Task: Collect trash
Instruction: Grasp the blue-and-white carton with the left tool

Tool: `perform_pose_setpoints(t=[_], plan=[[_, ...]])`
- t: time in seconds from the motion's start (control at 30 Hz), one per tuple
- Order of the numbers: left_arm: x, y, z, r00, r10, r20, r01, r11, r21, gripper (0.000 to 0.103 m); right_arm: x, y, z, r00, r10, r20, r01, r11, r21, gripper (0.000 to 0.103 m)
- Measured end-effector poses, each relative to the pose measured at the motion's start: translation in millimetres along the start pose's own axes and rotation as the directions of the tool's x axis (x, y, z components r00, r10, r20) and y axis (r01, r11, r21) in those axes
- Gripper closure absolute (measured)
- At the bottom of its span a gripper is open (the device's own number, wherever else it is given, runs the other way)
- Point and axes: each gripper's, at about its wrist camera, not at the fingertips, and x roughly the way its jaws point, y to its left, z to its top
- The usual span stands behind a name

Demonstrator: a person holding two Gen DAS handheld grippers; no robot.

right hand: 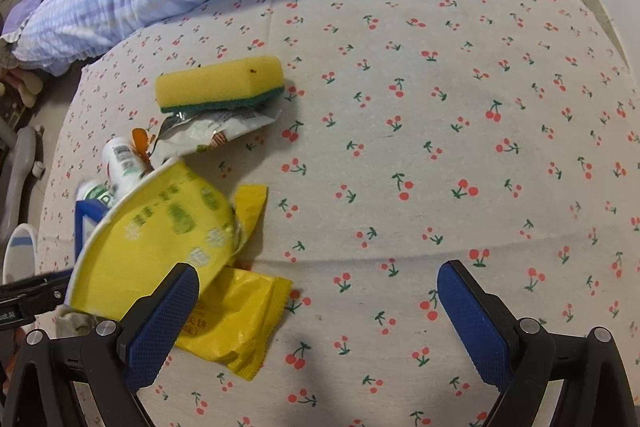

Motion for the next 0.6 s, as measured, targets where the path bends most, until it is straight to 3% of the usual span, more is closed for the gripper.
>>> perform_pose_setpoints(t=[0.17, 0.27, 0.33, 0.5, 0.6], plan=[[-26.4, -25.4, -8.1, 0.990, 0.110, 0.089, -0.117, 0.990, 0.083, 0.072, 2.1, 4.2, 0.4, 1.000, 0.005, -0.004, -0.005, 1.000, 0.000, 0.004], [-44.9, -36.8, -13.4, 0.968, 0.200, 0.153, -0.219, 0.969, 0.117, 0.073, 1.1, 8.7, 0.1, 1.000, 0.008, 0.000, -0.008, 1.000, -0.010, 0.004], [-54.6, -41.4, -16.2, 0.935, 0.295, 0.195, -0.323, 0.938, 0.128, 0.073, 0.4, 12.2, -0.3, 1.000, 0.011, 0.003, -0.011, 1.000, -0.020, 0.004], [-83.1, -26.2, -14.7, 0.954, 0.186, 0.235, -0.203, 0.978, 0.048, 0.074, -2.0, 20.6, -3.0, 1.000, 0.022, 0.006, -0.021, 0.999, -0.038, 0.005], [-91.4, -13.5, -12.2, 0.961, 0.136, 0.239, -0.136, 0.991, -0.017, 0.074, -10.6, 28.3, -3.7, 0.998, 0.056, 0.038, -0.054, 0.997, -0.048, 0.017]])
